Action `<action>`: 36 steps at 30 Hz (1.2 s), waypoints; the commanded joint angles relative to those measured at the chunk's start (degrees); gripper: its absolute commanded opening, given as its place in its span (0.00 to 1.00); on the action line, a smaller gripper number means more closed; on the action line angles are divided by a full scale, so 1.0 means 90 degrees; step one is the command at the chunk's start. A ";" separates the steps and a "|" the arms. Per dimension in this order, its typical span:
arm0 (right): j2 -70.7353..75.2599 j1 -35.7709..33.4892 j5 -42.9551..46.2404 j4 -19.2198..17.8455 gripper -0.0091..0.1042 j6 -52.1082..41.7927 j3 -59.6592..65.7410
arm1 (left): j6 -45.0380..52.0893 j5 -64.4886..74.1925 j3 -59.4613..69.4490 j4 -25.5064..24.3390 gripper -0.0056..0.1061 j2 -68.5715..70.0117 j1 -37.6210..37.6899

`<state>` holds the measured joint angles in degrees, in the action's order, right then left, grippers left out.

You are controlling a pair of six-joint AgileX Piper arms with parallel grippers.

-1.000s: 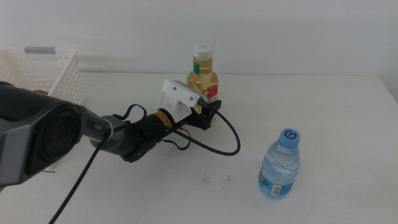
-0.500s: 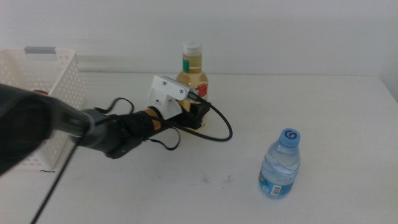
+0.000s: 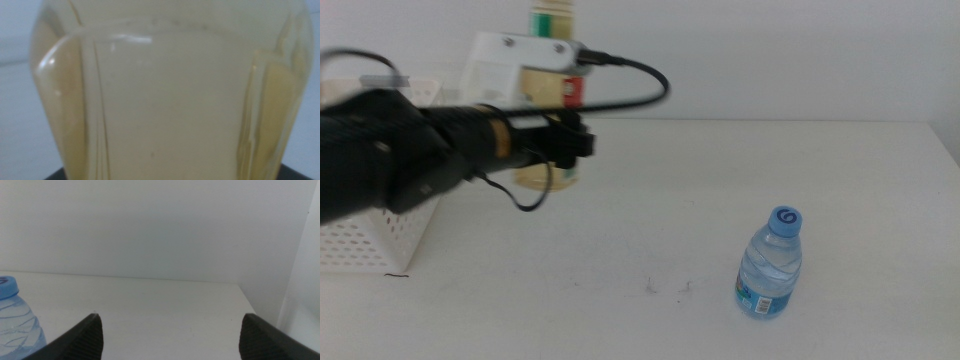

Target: Use arms to grab the bottles and put them into the dustbin to the left of the table.

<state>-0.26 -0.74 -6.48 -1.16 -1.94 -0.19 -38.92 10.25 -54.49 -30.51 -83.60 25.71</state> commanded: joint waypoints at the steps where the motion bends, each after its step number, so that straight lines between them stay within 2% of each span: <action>1: 0.0029 0.0016 0.0041 -0.0014 0.88 -0.0035 0.0021 | 0.0297 0.0666 -0.0314 0.0431 0.04 0.0394 0.0002; 3: 0.0029 0.0016 0.0041 -0.0014 0.88 -0.0035 0.0021 | 0.1256 0.1323 -0.0709 0.1255 0.04 0.0441 -0.0117; 5: 0.0029 0.0016 0.0041 -0.0014 0.88 -0.0035 0.0021 | 0.2715 0.2312 -0.1333 0.2519 0.05 0.0375 -0.0414; 7: 0.0029 0.0016 0.0041 -0.0014 0.88 -0.0035 0.0021 | 0.3946 0.3144 -0.1902 0.3470 0.05 0.0244 -0.0823; 9: 0.0029 0.0016 0.0041 -0.0014 0.88 -0.0035 0.0021 | 0.4800 0.3868 -0.2482 0.4058 0.05 0.0044 -0.1334; 20: 0.0029 0.0016 0.0041 -0.0014 0.88 -0.0035 0.0021 | 0.6019 0.6477 -0.4815 0.4013 0.06 -0.1548 -0.4252; 24: 0.0029 0.0016 0.0041 -0.0014 0.88 -0.0035 0.0021 | 0.6335 0.6502 -0.5034 0.4013 0.06 -0.2074 -0.4630; 31: 0.0029 0.0016 0.0041 -0.0014 0.88 -0.0035 0.0021 | 0.6509 0.6471 -0.5071 0.3891 0.07 -0.2889 -0.4695; 34: 0.0029 0.0016 0.0041 -0.0014 0.88 -0.0035 0.0021 | 0.6509 0.6485 -0.5060 0.3947 0.15 -0.3150 -0.4695; 36: 0.0029 0.0016 0.0041 -0.0014 0.88 -0.0035 0.0021 | 0.6509 0.6526 -0.5060 0.3964 0.23 -0.3310 -0.4695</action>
<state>-0.26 -0.74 -6.48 -1.16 -1.94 -0.19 19.49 70.02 -98.86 4.06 -113.66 -16.52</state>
